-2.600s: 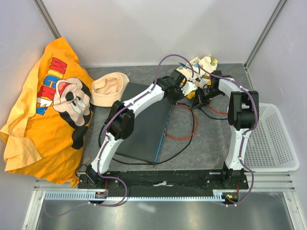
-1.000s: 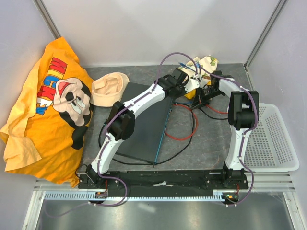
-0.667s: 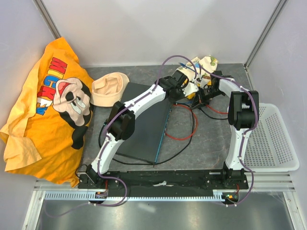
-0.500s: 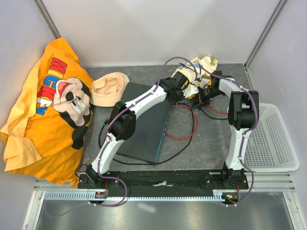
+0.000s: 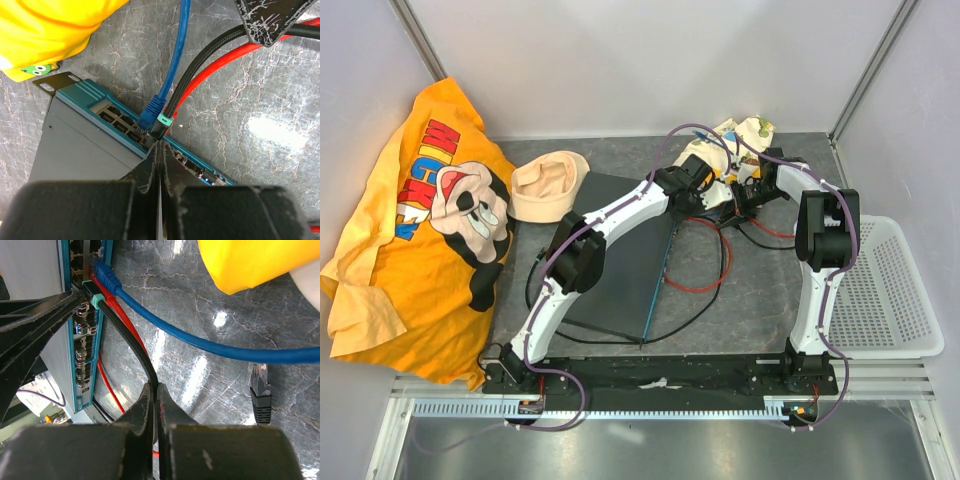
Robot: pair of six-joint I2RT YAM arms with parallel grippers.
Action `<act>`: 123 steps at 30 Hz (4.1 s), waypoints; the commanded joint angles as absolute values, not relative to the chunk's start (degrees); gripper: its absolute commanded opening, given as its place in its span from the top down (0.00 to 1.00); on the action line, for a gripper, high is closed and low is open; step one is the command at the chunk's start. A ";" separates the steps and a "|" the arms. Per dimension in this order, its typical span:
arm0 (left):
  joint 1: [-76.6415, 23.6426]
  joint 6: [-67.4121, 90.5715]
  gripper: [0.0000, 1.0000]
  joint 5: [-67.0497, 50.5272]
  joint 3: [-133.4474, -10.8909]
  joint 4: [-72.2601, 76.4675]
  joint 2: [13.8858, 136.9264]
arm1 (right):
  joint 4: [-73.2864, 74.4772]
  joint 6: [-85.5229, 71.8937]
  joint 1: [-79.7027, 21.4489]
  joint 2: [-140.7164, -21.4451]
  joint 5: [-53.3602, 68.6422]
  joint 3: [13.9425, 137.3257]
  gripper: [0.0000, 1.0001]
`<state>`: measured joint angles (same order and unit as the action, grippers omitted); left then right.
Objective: Pull the plug from the switch port
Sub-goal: Pull the connector from the switch port.
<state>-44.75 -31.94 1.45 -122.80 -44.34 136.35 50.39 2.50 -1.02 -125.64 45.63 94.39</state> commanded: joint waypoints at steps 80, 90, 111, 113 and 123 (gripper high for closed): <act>-44.30 -32.61 0.98 4.48 -114.26 -40.61 138.16 | 45.00 0.18 -2.72 -127.00 48.87 95.18 0.99; -44.03 -33.75 0.99 3.61 -110.92 -42.27 138.16 | 44.74 0.18 -2.37 -125.68 54.66 98.87 1.00; -43.42 -32.08 0.98 1.85 -106.52 -44.47 140.19 | 39.99 -5.45 -1.49 -125.07 63.28 102.83 1.00; -43.33 -31.99 0.99 1.93 -106.61 -44.38 140.19 | 39.99 -5.36 -1.23 -124.89 63.37 102.31 1.00; -43.15 -31.46 0.98 1.93 -106.44 -44.30 140.27 | 50.62 5.79 6.06 -121.82 45.28 99.58 1.00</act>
